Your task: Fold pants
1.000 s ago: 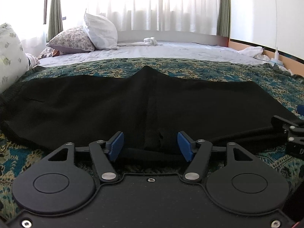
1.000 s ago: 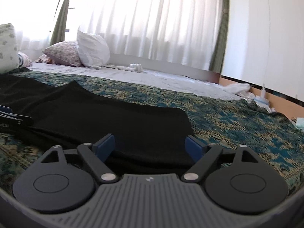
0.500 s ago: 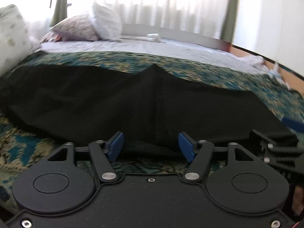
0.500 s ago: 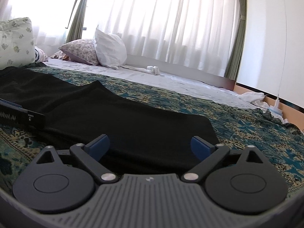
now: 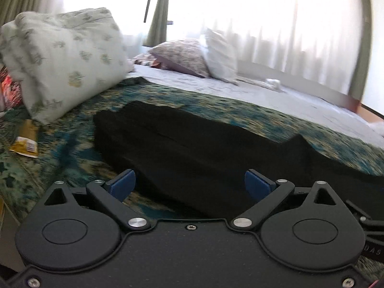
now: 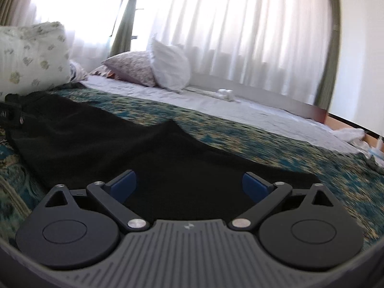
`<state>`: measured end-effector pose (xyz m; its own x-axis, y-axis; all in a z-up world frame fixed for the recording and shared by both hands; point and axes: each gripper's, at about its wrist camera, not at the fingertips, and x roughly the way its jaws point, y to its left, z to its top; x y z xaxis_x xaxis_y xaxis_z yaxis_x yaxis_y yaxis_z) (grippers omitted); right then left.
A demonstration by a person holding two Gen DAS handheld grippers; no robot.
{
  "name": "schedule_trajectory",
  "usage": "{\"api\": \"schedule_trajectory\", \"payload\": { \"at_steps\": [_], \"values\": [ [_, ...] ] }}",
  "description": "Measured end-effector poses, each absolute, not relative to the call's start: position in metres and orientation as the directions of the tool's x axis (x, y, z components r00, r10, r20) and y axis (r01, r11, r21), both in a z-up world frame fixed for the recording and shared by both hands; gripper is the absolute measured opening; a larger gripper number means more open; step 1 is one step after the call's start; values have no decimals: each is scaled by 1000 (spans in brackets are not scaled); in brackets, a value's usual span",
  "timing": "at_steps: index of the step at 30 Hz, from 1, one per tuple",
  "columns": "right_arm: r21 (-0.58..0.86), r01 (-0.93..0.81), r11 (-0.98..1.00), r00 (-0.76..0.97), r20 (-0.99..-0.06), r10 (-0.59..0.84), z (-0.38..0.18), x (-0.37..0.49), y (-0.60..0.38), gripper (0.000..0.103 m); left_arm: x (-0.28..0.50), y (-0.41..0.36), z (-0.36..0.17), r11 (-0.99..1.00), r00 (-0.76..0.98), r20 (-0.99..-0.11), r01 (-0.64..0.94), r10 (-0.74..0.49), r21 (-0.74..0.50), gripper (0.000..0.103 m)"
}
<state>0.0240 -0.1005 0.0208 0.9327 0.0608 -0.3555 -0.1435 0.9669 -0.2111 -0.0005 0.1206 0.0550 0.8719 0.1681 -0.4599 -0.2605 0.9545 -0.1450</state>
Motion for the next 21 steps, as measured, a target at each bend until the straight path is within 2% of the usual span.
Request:
{"api": "schedule_trajectory", "payload": {
  "at_steps": [9,14,21],
  "values": [
    [-252,-201,947,895,-439,73,2,44,-67,102,35,192,40,872,832,-510,-401,219,-280,101],
    [-287,-252,924,884,-457,100,-3,42,-60,103,53,219,25,814,798,-559,-469,225,-342,101],
    [-280,-251,927,886,-452,103,-5,40,-60,103,69,222,16,847,789,-573,-448,223,-286,103]
  ]
}}
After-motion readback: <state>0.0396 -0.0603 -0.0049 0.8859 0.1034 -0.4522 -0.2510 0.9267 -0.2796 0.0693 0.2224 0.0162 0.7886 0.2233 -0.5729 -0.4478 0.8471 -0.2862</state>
